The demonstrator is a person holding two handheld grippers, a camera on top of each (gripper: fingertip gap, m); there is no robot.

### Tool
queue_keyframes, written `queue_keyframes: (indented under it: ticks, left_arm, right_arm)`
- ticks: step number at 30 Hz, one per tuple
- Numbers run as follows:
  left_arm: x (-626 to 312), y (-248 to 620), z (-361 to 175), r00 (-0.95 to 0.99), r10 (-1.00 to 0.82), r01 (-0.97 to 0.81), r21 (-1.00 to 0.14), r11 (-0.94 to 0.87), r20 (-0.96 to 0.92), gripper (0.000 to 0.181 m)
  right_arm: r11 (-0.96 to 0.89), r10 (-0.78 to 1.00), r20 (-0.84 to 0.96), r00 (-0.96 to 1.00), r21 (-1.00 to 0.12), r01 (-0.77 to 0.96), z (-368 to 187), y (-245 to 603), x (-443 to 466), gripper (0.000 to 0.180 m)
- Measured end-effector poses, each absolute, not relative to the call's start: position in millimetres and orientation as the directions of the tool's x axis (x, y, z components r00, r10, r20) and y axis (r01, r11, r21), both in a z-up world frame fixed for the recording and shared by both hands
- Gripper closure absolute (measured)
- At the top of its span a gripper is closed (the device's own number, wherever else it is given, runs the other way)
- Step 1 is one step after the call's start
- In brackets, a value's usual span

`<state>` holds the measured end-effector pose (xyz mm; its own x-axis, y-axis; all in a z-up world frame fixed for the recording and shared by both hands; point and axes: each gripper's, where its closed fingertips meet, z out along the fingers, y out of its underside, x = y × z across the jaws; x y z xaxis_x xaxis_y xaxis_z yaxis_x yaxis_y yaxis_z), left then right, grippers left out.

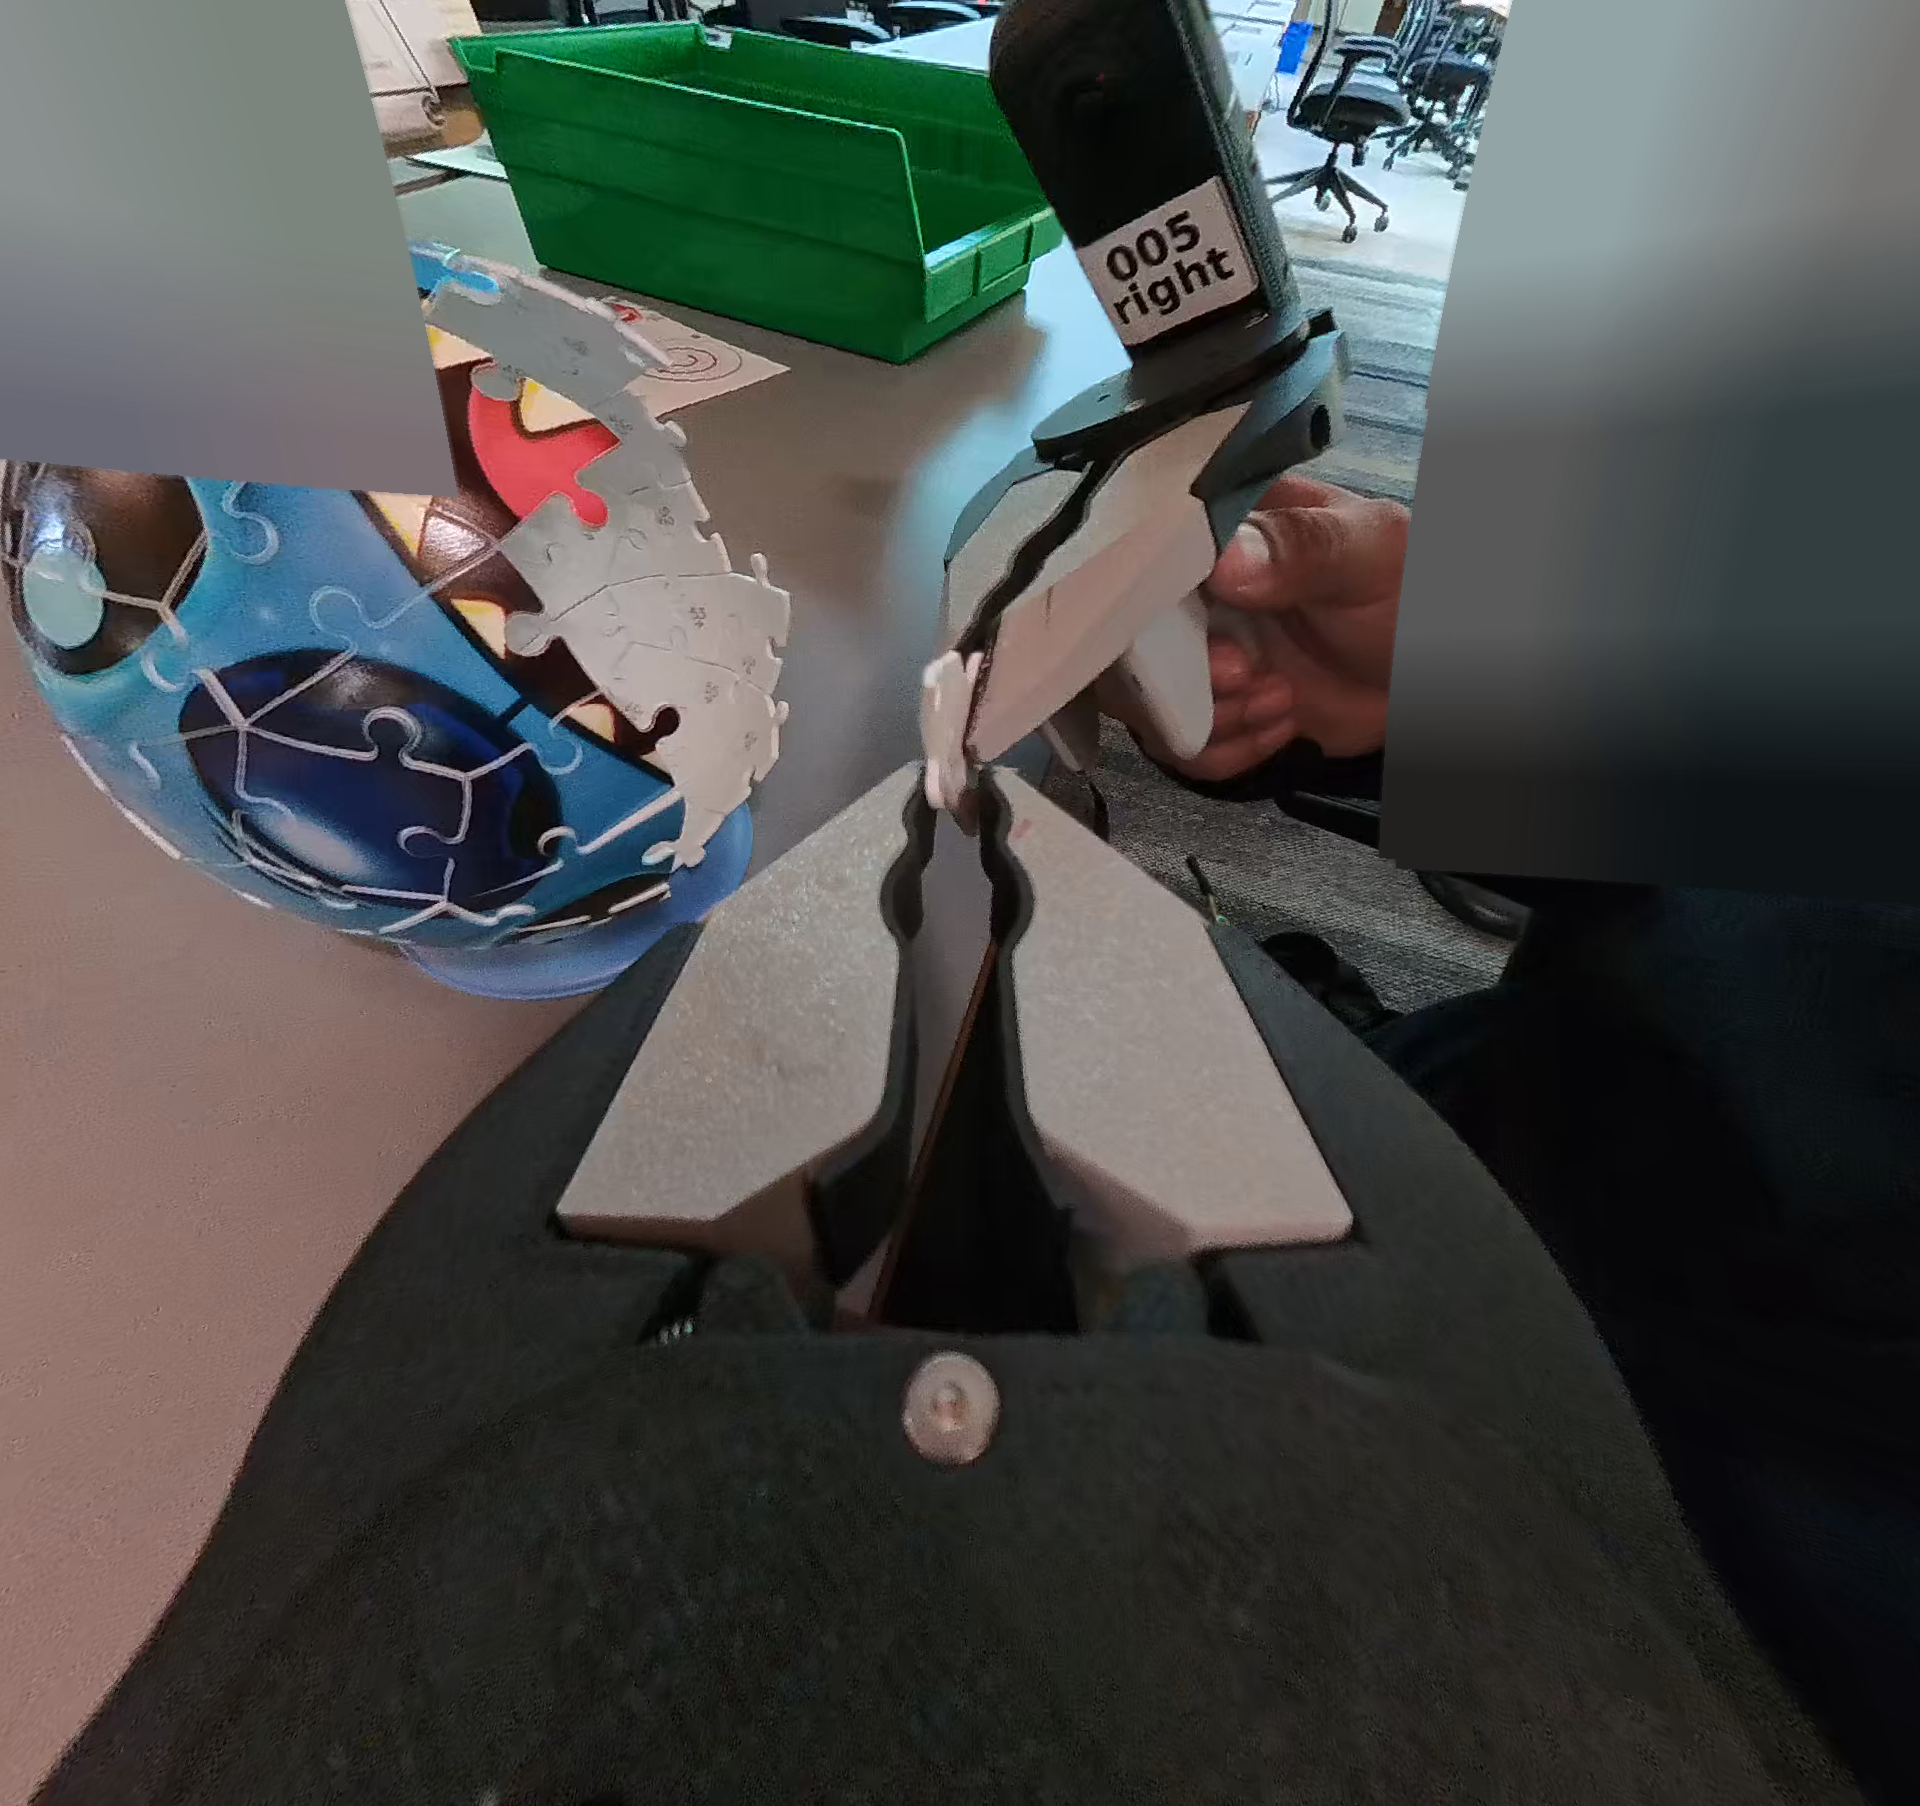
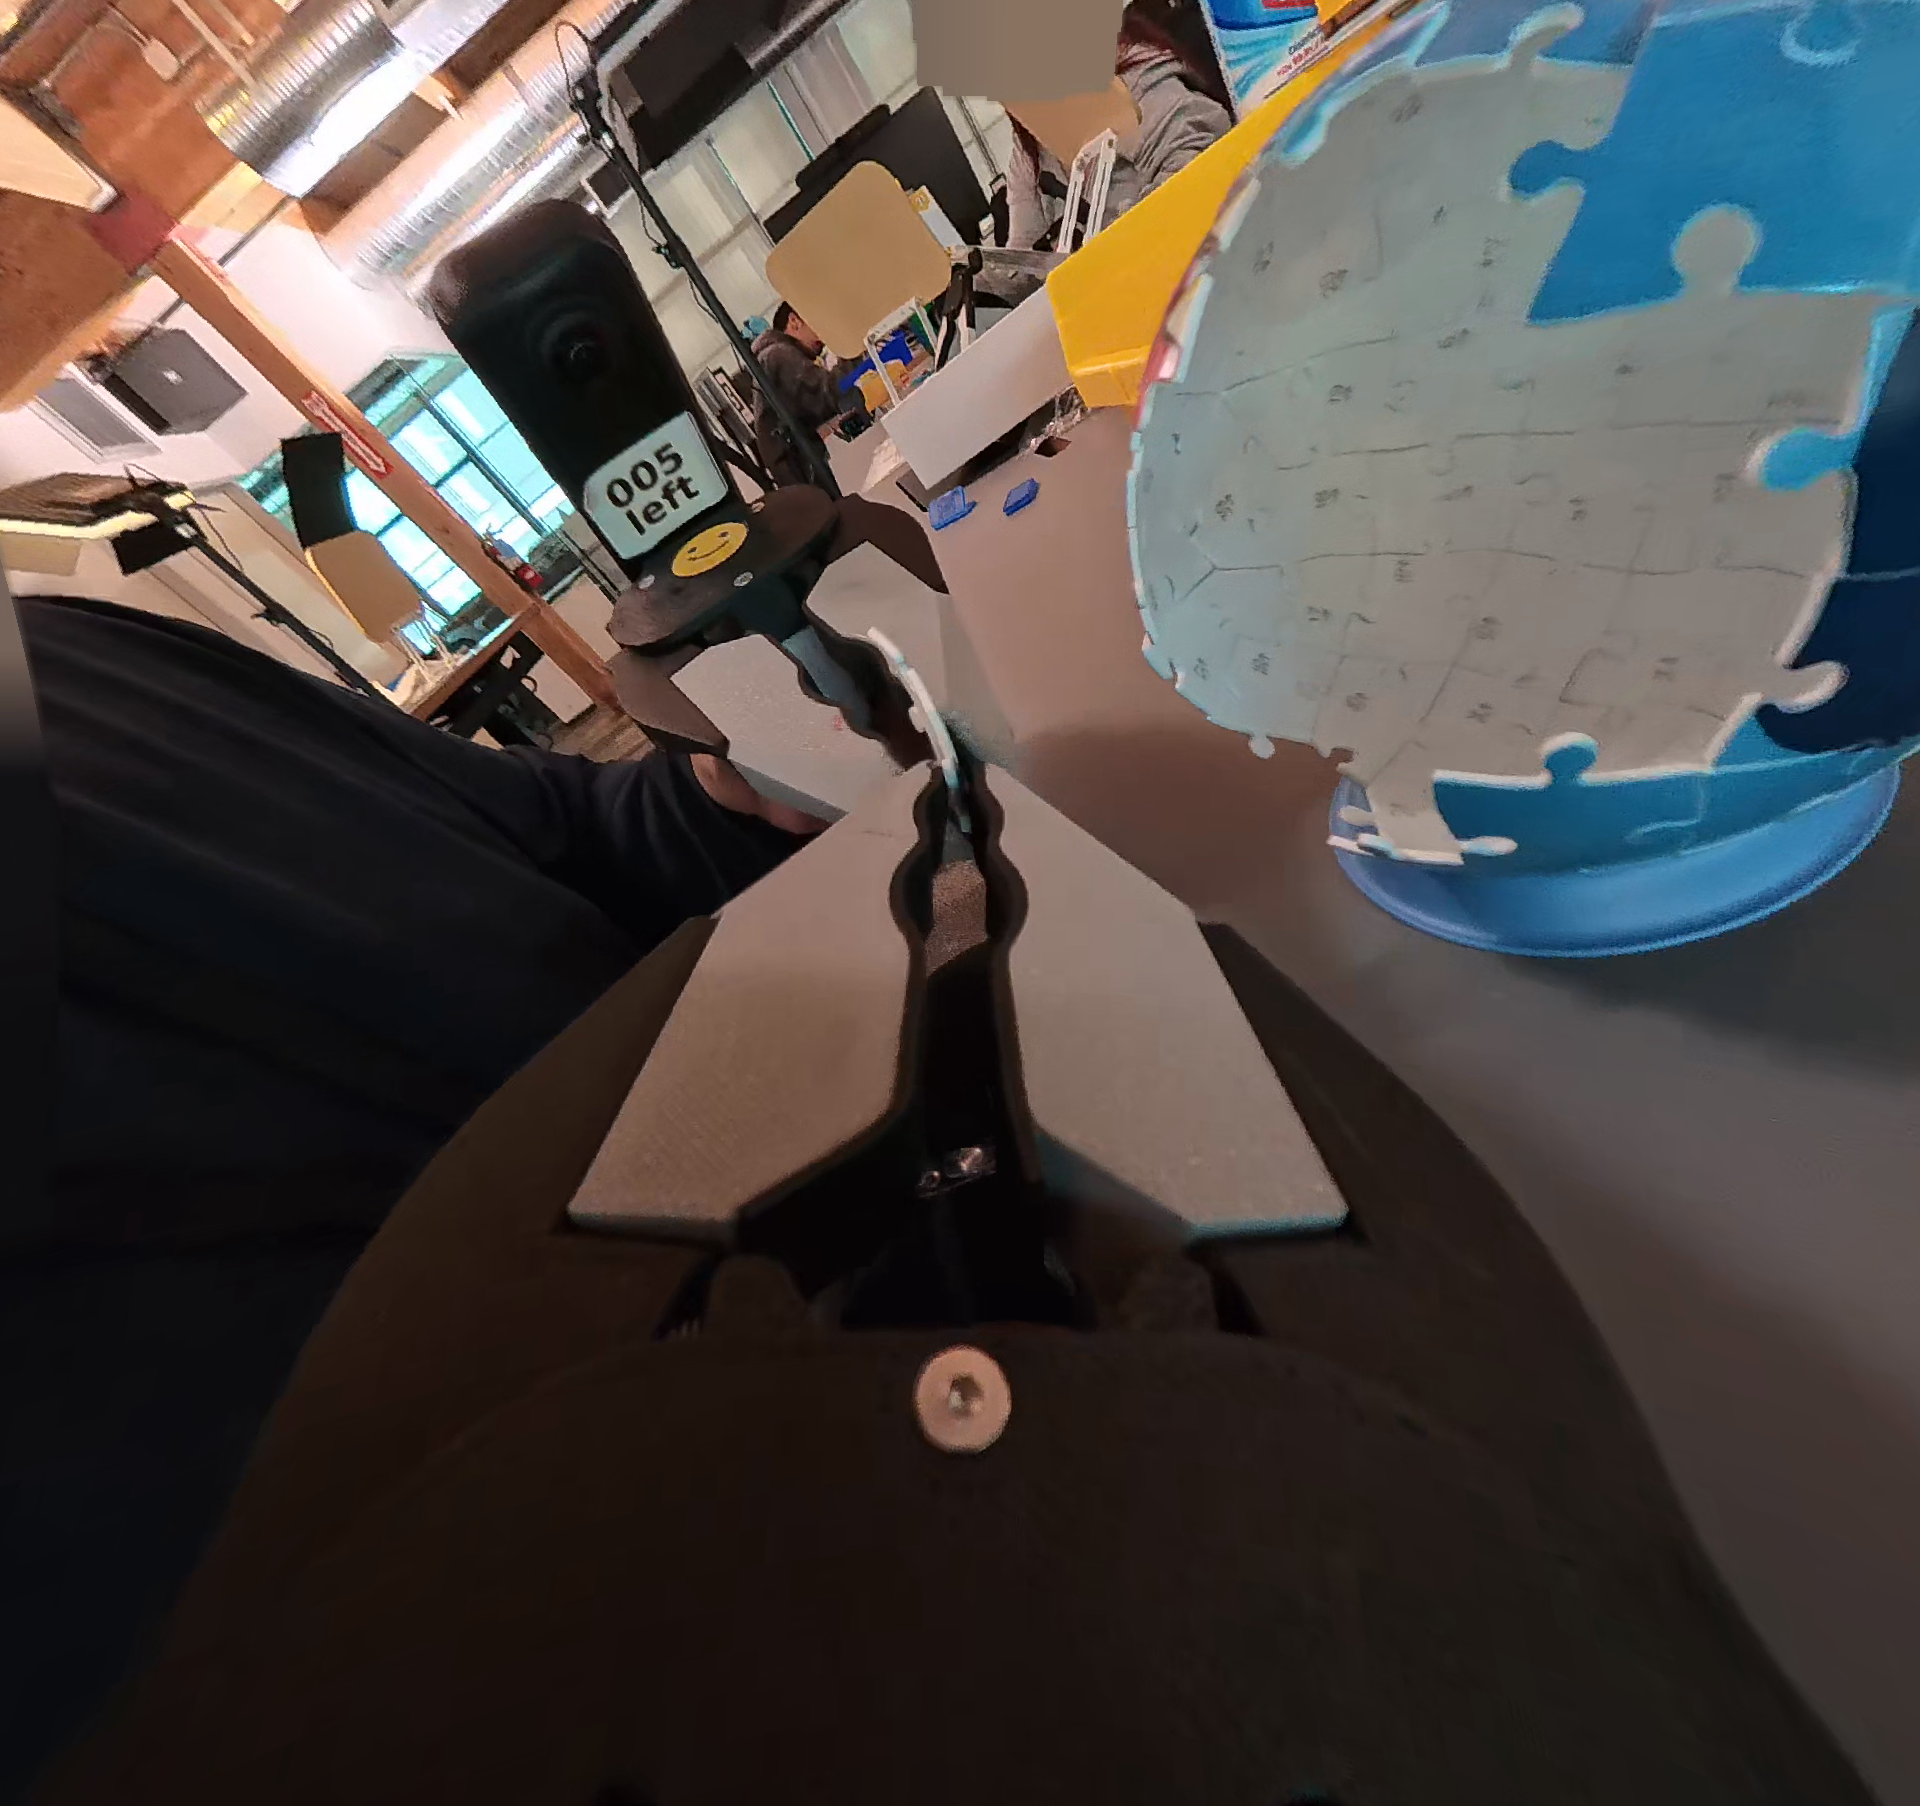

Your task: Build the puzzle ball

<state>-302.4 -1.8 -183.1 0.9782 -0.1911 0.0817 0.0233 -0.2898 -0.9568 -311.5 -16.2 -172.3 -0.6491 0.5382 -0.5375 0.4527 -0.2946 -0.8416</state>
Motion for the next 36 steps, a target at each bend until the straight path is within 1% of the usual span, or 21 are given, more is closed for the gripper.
queue_keyframes:
  ticks: [7,9,11,15,18,20,24,28,32,35,36]
  left_arm:
    - [-296.7,-5.4,-185.0,0.967,-0.223,0.049,-0.95,-0.307,0.122,0.174]
    - [-298.7,-6.5,-185.1,0.973,-0.212,0.025,-0.951,-0.31,0.095,0.169]
    - [-303.1,-7.5,-181.2,0.98,-0.192,-0.004,-0.956,-0.293,0.055,0.171]
    - [-301.9,-8.8,-178.2,0.976,-0.207,0.003,-0.955,-0.296,0.067,0.167]
    - [-303.7,-9.3,-176.8,0.974,-0.211,0.02,-0.958,-0.286,0.083,0.169]
    - [-305.6,-9.5,-177.4,0.973,-0.209,0.037,-0.957,-0.287,0.1,0.179]
    - [-309.6,-6.6,-178.0,0.963,-0.192,0.134,-0.955,-0.265,0.189,0.181]
    - [-320.9,-5.3,-168.7,0.921,-0.165,0.321,-0.927,-0.192,0.353,0.181]
    - [-324.4,-6.8,-168.7,0.913,-0.162,0.343,-0.919,-0.194,0.375,0.181]
    - [-321.7,-6.9,-169.8,0.911,-0.157,0.35,-0.916,-0.194,0.381,0.181]
    - [-322.8,-7.5,-170.1,0.913,-0.145,0.354,-0.916,-0.187,0.382,0.181]
  right_arm:
    - [-0.212,0.576,-0.476,-0.665,-0.872,0.44,-174.6,-19.6,-307.0,0.18]
    - [-0.181,0.585,-0.468,-0.662,-0.871,0.456,-177.1,-19.2,-305.3,0.18]
    - [-0.16,0.612,-0.458,-0.645,-0.87,0.466,-180.5,-14.3,-306.5,0.18]
    - [-0.124,0.617,-0.455,-0.642,-0.862,0.492,-184.8,-13.6,-304.0,0.18]
    - [-0.058,0.648,-0.419,-0.636,-0.86,0.507,-193.2,-14.2,-303.7,0.18]
    - [-0.043,0.651,-0.413,-0.637,-0.858,0.513,-195.4,-14.9,-302.8,0.18]
    - [-0.054,0.667,-0.408,-0.623,-0.861,0.506,-195.3,-10.9,-305.8,0.179]
    - [-0.129,0.668,-0.419,-0.615,-0.879,0.459,-182.8,-0.6,-309.6,0.18]
    - [-0.064,0.689,-0.341,-0.64,-0.907,0.415,-181.7,3.0,-304.9,0.168]
    - [0.028,0.715,-0.258,-0.65,-0.918,0.395,-187.6,-2.1,-303.2,0.155]
    - [0.049,0.716,-0.239,-0.655,-0.92,0.389,-189.2,-4.5,-302.3,0.155]
